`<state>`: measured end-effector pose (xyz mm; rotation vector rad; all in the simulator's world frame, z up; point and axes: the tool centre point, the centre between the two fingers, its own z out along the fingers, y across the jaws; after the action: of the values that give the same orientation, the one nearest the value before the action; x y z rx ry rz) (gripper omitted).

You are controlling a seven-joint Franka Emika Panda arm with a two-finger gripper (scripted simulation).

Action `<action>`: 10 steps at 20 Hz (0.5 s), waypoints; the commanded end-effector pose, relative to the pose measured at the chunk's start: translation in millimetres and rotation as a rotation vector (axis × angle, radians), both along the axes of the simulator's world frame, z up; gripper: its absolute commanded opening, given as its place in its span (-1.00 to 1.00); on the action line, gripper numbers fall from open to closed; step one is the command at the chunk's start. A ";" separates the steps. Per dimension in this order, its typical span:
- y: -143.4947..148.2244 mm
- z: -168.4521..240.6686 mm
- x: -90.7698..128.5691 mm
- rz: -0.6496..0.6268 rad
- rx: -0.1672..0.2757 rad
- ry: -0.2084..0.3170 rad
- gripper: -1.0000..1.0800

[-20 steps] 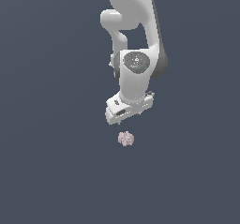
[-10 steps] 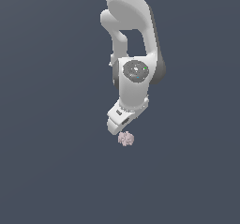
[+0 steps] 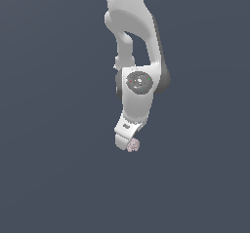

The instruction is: Pick up the object and move it to a goal position.

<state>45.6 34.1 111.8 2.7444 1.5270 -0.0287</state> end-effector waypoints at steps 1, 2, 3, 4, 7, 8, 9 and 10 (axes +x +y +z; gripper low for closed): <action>-0.9 -4.4 3.8 0.070 0.002 -0.002 0.92; -1.2 -6.2 5.3 0.097 0.003 -0.003 0.92; -1.6 -7.8 6.7 0.122 0.004 -0.004 0.92; -1.9 -9.4 8.0 0.147 0.005 -0.005 0.92; -2.9 -13.5 11.5 0.211 0.007 -0.008 0.92; -3.1 -14.7 12.5 0.230 0.008 -0.008 0.92; -3.4 -15.9 13.4 0.247 0.009 -0.009 0.92; -3.7 -16.9 14.2 0.263 0.009 -0.010 0.92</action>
<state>58.2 30.8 96.5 2.5479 1.8380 -0.0107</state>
